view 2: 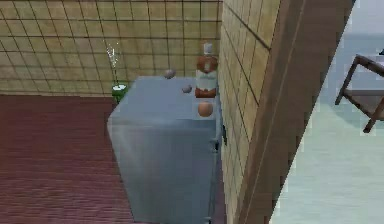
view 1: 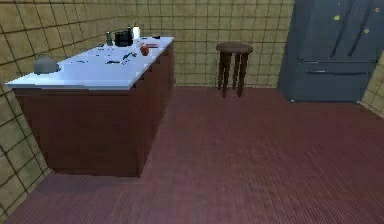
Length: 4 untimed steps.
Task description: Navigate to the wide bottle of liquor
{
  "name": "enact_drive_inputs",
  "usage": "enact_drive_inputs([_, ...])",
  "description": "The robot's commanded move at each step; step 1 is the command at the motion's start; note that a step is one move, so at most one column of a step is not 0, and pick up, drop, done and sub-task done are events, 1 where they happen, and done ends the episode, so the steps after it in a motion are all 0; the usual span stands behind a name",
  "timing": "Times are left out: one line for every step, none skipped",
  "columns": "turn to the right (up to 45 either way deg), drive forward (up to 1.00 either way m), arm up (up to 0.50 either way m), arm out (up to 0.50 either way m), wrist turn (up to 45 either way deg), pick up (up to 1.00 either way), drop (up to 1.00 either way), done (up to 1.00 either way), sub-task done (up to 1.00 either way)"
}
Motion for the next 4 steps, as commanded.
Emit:
enact_drive_inputs([45.0,0.0,0.0,0.0,0.0,0.0,0.0,0.0,0.0])
enact_drive_inputs([30.0,0.0,0.0,0.0,0.0,0.0,0.0,0.0,0.0])
enact_drive_inputs([0.0,0.3,0.0,0.0,0.0,0.0,0.0,0.0,0.0])
enact_drive_inputs([27.0,0.0,0.0,0.0,0.0,0.0,0.0,0.0,0.0])
